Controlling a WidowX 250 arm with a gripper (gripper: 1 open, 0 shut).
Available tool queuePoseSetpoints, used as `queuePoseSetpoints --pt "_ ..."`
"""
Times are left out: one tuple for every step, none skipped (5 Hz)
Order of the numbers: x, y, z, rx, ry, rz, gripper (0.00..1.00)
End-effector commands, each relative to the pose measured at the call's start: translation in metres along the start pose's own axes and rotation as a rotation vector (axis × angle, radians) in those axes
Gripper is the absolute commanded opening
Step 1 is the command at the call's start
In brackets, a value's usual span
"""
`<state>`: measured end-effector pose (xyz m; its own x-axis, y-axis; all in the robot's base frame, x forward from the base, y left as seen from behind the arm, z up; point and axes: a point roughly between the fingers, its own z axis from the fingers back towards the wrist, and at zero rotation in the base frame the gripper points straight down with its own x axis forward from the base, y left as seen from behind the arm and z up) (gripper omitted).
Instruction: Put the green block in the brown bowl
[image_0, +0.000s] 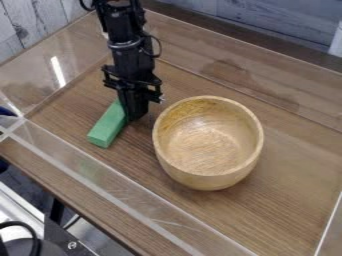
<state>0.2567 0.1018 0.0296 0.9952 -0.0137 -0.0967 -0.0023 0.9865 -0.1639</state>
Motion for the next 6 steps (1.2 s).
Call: queuePoseSetpoints --pt "0.011 0.001 0.021 0.010 -0.050 -0.021 0.00" --pt "0.015 -0.002 0.026 -0.008 -0.046 -0.041 0.00" --pt "0.008 -0.004 0.022 -0.008 -0.028 -0.037 0.00" --pt "0.001 -0.006 0.019 -0.009 -0.011 -0.034 0.00" --pt "-0.007 -0.009 0.016 -0.012 0.004 -0.032 0.00" --pt "-0.005 -0.010 0.023 0.012 -0.010 -0.006 0.00"
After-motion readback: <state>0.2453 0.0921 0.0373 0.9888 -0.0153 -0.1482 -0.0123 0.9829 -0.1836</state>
